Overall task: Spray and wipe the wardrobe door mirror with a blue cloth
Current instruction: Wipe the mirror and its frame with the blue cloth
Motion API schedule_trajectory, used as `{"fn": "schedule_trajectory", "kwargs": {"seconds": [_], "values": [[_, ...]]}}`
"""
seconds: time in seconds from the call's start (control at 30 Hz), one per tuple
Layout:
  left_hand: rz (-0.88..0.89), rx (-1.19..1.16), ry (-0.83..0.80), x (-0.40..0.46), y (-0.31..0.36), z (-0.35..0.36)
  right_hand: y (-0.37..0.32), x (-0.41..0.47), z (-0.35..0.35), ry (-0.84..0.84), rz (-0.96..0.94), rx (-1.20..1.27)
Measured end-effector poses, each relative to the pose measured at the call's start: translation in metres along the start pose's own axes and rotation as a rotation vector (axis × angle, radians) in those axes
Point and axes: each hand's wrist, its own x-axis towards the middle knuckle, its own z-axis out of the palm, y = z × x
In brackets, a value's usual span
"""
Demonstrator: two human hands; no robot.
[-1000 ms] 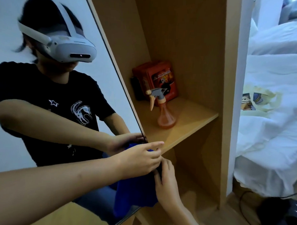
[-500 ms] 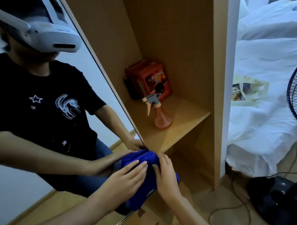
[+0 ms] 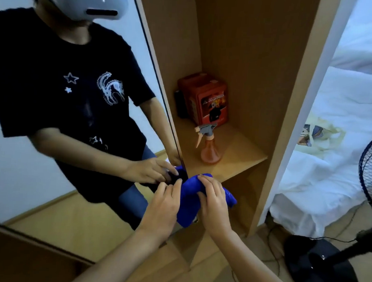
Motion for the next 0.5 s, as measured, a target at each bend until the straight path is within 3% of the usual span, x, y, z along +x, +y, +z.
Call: {"fn": "schedule_trajectory", "kwargs": {"seconds": [0.13,0.23,0.37,0.5], "values": [[-0.288,-0.130,-0.028,0.017,0.022,-0.029,-0.006,0.015,-0.025,-0.096,-0.041,0.040],[-0.429,-0.195,-0.014,0.030,0.036,-0.050,-0.013,0.029,-0.049,-0.254,0.052,0.176],[-0.657,-0.569,0.078,0.046,0.051,-0.086,-0.026,0.044,-0.078,-0.435,0.196,0.467],[-0.792,-0.715,0.113,0.055,0.053,-0.125,-0.038,0.063,-0.099,-0.531,0.290,0.614]]}}
